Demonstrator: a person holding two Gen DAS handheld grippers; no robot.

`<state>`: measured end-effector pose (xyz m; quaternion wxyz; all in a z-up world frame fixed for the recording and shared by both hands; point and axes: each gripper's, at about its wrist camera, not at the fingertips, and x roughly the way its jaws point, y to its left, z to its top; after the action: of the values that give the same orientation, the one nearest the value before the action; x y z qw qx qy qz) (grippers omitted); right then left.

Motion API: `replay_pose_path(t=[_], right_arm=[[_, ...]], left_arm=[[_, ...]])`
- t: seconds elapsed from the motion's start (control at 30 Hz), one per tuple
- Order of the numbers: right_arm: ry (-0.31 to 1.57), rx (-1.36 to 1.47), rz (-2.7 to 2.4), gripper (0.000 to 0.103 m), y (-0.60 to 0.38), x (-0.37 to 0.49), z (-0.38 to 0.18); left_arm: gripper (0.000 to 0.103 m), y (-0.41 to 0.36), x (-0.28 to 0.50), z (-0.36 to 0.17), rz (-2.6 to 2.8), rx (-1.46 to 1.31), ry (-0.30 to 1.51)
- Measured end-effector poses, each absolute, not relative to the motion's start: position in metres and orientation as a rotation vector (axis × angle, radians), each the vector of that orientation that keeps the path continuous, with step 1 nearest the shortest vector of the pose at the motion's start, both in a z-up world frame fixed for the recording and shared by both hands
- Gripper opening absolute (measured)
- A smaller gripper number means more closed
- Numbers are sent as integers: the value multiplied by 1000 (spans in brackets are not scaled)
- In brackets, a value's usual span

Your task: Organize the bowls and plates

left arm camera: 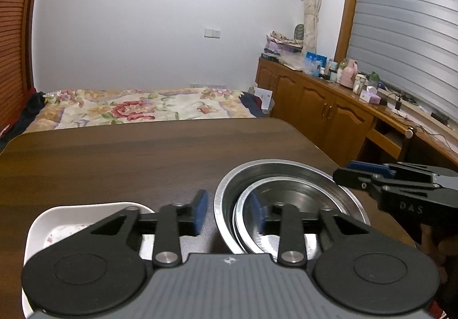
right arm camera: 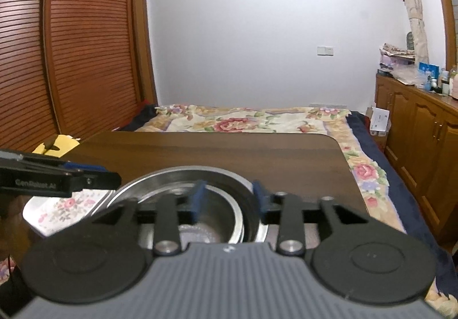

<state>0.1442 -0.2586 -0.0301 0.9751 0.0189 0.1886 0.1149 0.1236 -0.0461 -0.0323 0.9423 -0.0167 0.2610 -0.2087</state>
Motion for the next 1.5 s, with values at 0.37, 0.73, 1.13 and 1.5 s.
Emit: replay_pose_path(t=[0.37,0.73,1.13,1.5], right_arm=[[351,68,168,88,-266,140,-37],[354,57,145,103,-260,139,-59],[376,105,174,103,-260,140,-61],[414,155,213,87,-259,144,-65]], left_arm=[[98,-42,112,-37,-391,-25,450],[98,-55,113,-52,-408,17,480],[71,-57,116,-52,-435,26,508],[54,-61,119,-55,-438,24,574]])
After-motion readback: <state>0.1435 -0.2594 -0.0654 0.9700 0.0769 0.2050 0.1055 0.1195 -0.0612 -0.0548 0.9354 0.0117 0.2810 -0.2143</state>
